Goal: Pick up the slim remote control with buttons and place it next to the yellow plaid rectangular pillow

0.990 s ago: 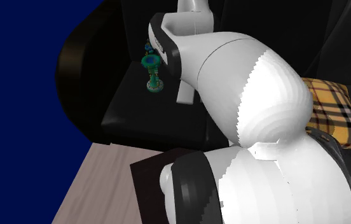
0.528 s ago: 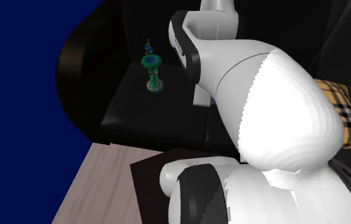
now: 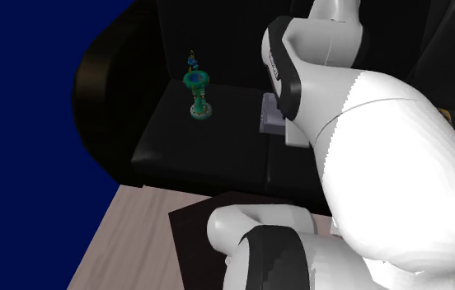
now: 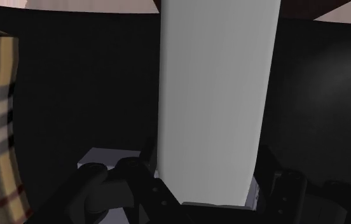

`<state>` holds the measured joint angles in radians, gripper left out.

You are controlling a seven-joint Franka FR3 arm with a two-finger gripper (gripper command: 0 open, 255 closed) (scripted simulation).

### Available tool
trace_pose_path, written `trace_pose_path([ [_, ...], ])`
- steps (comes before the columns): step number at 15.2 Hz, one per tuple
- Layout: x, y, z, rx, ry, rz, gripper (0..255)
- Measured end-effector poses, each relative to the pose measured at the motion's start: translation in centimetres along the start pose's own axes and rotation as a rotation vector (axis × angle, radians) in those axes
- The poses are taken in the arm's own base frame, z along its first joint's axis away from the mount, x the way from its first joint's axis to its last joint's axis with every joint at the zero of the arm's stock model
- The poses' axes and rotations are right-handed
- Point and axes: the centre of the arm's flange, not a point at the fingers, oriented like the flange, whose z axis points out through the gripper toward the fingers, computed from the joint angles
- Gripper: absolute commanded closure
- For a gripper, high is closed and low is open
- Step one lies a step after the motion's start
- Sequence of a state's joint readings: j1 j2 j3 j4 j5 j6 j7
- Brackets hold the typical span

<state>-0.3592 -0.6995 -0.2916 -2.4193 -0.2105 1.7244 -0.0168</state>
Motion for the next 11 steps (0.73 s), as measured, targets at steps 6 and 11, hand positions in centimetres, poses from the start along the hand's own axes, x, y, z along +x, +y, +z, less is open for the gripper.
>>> trace_pose_path([
  [6,-1.0,7.9,0.3,0.000,0.000,0.000,255],
  [11,-2.0,14.5,0.5,0.000,0.000,0.000,255],
])
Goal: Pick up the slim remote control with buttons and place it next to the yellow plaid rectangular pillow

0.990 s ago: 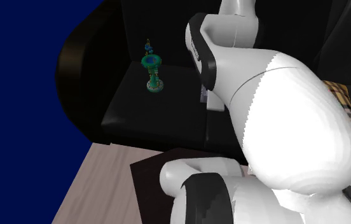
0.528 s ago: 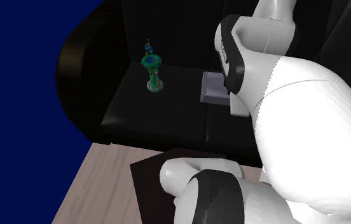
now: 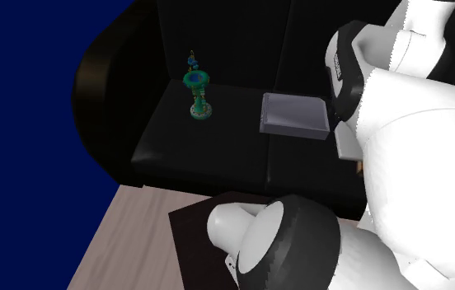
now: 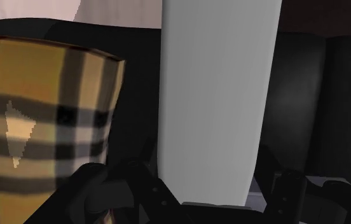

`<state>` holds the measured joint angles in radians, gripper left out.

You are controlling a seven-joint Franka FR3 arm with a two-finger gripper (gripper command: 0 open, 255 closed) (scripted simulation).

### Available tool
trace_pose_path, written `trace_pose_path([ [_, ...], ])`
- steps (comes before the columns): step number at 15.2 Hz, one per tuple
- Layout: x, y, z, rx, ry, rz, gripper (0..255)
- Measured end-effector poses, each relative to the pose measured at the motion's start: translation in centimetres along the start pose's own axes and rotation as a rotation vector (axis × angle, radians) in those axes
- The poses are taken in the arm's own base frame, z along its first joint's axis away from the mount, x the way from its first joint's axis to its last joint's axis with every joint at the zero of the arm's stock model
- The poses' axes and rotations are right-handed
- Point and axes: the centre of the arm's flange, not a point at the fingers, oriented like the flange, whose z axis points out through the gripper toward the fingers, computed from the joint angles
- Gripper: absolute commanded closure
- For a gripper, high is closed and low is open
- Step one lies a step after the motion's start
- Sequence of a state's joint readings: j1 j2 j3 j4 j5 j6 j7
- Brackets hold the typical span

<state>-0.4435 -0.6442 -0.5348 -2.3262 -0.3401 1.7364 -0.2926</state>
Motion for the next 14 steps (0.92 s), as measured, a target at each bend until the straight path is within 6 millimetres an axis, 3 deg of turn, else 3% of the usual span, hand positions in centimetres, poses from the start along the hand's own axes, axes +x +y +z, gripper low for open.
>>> trace_pose_path([
  [3,-0.5,2.9,0.4,0.000,0.000,-0.001,255],
  [14,-0.4,3.4,5.7,0.000,-0.001,-0.001,255],
])
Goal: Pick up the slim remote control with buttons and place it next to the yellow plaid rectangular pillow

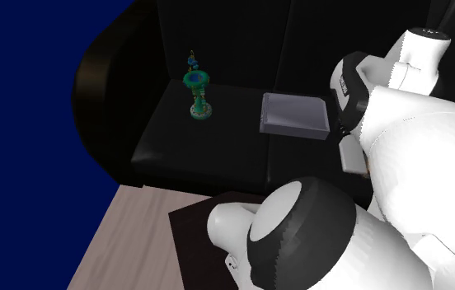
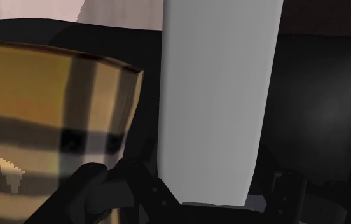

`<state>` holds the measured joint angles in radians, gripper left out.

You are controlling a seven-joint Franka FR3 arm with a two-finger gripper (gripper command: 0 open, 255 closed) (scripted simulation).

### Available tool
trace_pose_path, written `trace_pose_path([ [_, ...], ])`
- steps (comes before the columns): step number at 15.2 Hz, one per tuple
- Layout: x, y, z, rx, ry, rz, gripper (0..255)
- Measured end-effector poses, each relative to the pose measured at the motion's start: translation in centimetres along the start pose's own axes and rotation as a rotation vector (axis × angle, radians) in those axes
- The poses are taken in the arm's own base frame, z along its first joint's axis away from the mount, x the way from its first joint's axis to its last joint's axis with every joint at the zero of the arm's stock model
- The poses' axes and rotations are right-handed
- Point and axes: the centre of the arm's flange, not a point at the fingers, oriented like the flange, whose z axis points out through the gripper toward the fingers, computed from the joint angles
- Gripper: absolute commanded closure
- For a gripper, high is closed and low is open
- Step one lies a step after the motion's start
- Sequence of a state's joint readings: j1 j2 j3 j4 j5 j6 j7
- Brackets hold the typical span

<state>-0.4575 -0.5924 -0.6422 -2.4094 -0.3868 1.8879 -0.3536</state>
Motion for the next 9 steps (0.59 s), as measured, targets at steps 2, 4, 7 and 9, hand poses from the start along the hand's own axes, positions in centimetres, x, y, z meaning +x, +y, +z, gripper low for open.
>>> trace_pose_path([
  [2,0.0,0.0,1.2,0.000,0.000,0.000,255],
  [4,0.0,-0.1,2.2,0.000,0.000,0.000,255],
  [7,0.1,-0.2,3.9,0.000,0.000,0.000,255],
  [9,0.1,-0.2,4.8,0.000,0.000,0.000,255],
])
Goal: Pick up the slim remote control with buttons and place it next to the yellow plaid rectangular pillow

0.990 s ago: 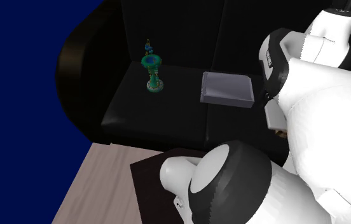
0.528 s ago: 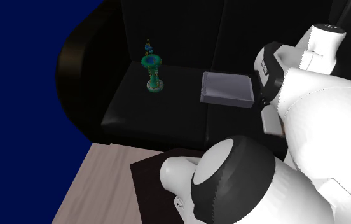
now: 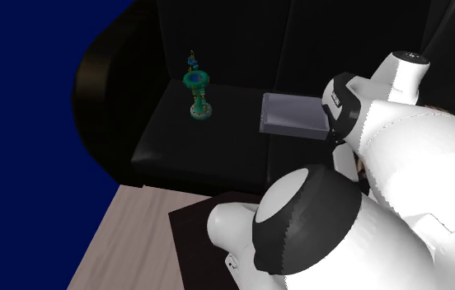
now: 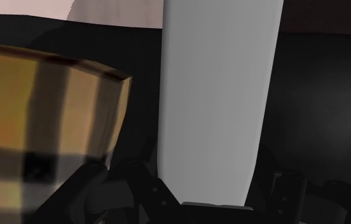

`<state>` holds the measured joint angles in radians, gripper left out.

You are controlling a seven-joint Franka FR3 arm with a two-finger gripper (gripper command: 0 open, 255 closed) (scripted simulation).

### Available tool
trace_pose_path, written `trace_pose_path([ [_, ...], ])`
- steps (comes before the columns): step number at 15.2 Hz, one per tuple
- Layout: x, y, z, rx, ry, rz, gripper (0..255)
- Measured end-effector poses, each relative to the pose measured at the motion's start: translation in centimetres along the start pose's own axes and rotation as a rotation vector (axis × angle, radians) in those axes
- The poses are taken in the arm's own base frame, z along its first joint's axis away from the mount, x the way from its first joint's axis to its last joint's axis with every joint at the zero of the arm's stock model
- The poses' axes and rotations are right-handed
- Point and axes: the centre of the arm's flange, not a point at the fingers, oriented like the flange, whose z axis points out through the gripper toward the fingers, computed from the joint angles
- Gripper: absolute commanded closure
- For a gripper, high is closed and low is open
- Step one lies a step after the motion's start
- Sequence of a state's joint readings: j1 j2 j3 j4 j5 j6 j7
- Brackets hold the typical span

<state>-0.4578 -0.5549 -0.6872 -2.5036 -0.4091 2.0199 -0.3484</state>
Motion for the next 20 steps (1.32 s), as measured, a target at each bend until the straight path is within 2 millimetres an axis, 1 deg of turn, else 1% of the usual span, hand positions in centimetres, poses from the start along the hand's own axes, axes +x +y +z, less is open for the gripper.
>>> trace_pose_path([
  [11,0.1,0.0,5.8,0.000,0.000,0.000,255],
  [14,0.2,-0.1,7.7,0.000,-0.001,0.000,255],
  [16,0.2,-0.1,8.2,0.000,0.000,0.000,255],
  [20,0.1,-0.1,8.3,0.000,0.000,0.000,255],
])
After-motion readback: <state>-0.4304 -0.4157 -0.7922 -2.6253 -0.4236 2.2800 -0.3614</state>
